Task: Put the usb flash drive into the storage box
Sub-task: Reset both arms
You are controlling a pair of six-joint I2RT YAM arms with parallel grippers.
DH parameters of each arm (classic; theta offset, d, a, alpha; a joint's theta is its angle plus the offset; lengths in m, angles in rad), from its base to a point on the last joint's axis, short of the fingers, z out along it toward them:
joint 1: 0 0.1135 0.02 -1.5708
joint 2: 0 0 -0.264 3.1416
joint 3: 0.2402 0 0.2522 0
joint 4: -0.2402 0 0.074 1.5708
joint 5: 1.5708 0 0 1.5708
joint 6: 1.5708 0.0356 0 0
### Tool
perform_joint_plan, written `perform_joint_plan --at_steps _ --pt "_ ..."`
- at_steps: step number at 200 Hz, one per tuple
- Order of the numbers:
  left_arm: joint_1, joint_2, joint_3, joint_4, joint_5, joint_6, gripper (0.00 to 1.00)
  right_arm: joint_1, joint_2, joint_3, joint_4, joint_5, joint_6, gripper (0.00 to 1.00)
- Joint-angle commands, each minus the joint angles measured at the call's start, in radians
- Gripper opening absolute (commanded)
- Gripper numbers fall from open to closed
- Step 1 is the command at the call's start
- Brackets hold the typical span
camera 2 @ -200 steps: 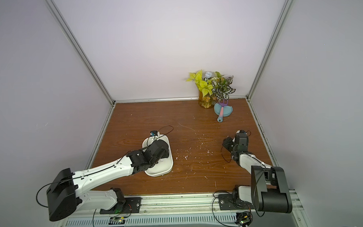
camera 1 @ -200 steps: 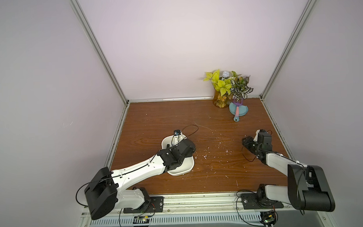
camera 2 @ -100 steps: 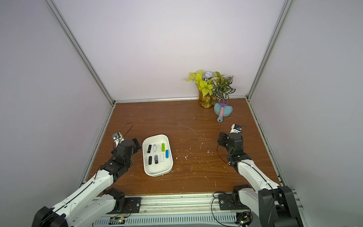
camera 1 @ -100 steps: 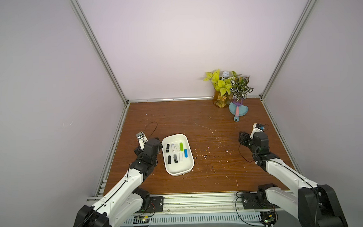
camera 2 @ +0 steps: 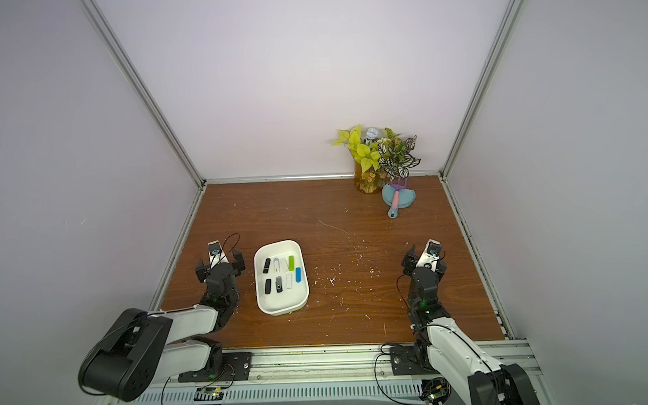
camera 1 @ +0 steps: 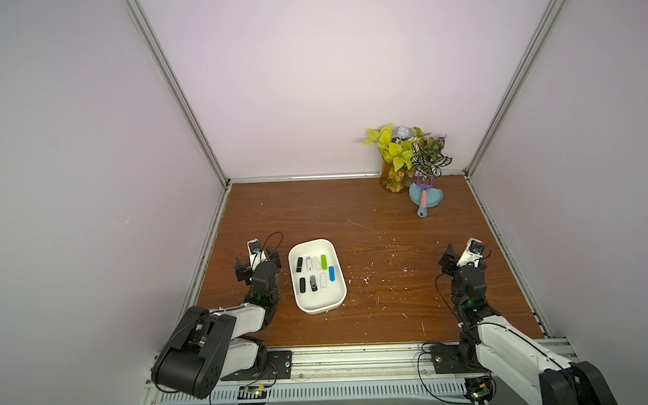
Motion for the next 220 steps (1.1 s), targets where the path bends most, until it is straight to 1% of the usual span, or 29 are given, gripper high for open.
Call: perform_joint_plan --at_steps 1,8,19,24,30,35,40,44,51,62,75,81,88,95,97,99,100,102,106,108,118,121,134,152,174,194,220 --pt "0.045 0.052 0.035 0.203 0.051 0.071 0.98 -0.017 0.156 0.019 0.286 0.039 -0.141 0.83" --pt "0.044 0.055 0.024 0.232 0.118 0.085 0.98 -0.025 0.214 0.029 0.331 0.032 -0.145 0.84" --pt "0.044 0.063 0.008 0.279 0.21 0.111 0.98 -0.032 0.295 0.029 0.455 0.041 -0.161 0.84" --pt "0.045 0.074 0.008 0.289 0.225 0.12 0.98 -0.035 0.326 0.028 0.507 0.043 -0.167 0.84" --pt "0.048 0.101 0.01 0.322 0.202 0.115 0.98 -0.051 0.366 0.025 0.57 0.028 -0.164 0.85" --pt "0.056 0.131 0.008 0.36 0.179 0.107 0.98 -0.071 0.396 0.03 0.596 0.007 -0.145 0.85" --pt "0.071 0.163 0.003 0.4 0.184 0.093 0.98 -0.09 0.418 0.041 0.594 -0.002 -0.112 0.85" --pt "0.089 0.187 -0.003 0.441 0.218 0.086 0.98 -0.104 0.431 0.047 0.586 -0.021 -0.08 0.85" --pt "0.116 0.223 -0.017 0.506 0.274 0.083 0.98 -0.138 0.47 0.047 0.611 -0.098 -0.052 0.85" --pt "0.134 0.234 -0.003 0.445 0.349 0.076 0.99 -0.146 0.541 0.037 0.74 -0.125 -0.074 0.84" --pt "0.136 0.274 0.016 0.475 0.35 0.084 0.99 -0.146 0.512 0.066 0.632 -0.191 -0.092 0.84" --pt "0.137 0.27 0.021 0.45 0.349 0.077 0.99 -0.147 0.497 0.075 0.588 -0.226 -0.1 0.83" --pt "0.143 0.262 0.04 0.398 0.354 0.066 0.99 -0.146 0.516 0.079 0.61 -0.256 -0.114 0.82" --pt "0.152 0.262 0.046 0.394 0.368 0.061 0.99 -0.147 0.557 0.088 0.623 -0.292 -0.126 0.81" --pt "0.154 0.263 0.045 0.396 0.37 0.06 0.99 -0.147 0.581 0.091 0.652 -0.293 -0.131 0.81" --pt "0.154 0.262 0.045 0.395 0.369 0.06 0.99 -0.145 0.607 0.093 0.688 -0.291 -0.138 0.84" --pt "0.154 0.261 0.045 0.394 0.369 0.06 0.99 -0.144 0.624 0.093 0.706 -0.289 -0.139 0.88" --pt "0.154 0.261 0.045 0.394 0.368 0.061 0.99 -0.143 0.65 0.091 0.761 -0.292 -0.144 0.92" --pt "0.154 0.261 0.046 0.394 0.369 0.059 0.99 -0.138 0.679 0.085 0.807 -0.306 -0.162 0.96" --pt "0.154 0.261 0.045 0.395 0.369 0.06 0.99 -0.136 0.674 0.086 0.792 -0.309 -0.165 0.96" --pt "0.154 0.261 0.043 0.395 0.37 0.06 0.99 -0.133 0.596 0.147 0.541 -0.318 -0.155 0.98" --pt "0.154 0.261 0.044 0.396 0.369 0.06 0.99 -0.134 0.593 0.158 0.519 -0.304 -0.147 0.99" --pt "0.154 0.261 0.041 0.397 0.37 0.059 0.99 -0.133 0.659 0.135 0.68 -0.282 -0.153 0.99" --pt "0.154 0.26 0.041 0.4 0.369 0.06 0.99 -0.133 0.608 0.168 0.526 -0.289 -0.148 0.99" --pt "0.154 0.26 0.041 0.4 0.369 0.06 0.99 -0.133 0.648 0.144 0.642 -0.295 -0.156 1.0" --pt "0.154 0.26 0.041 0.4 0.369 0.06 0.99 -0.133 0.631 0.156 0.59 -0.301 -0.157 1.0" --pt "0.154 0.26 0.041 0.4 0.37 0.06 0.99 -0.133 0.644 0.15 0.621 -0.303 -0.16 1.0"
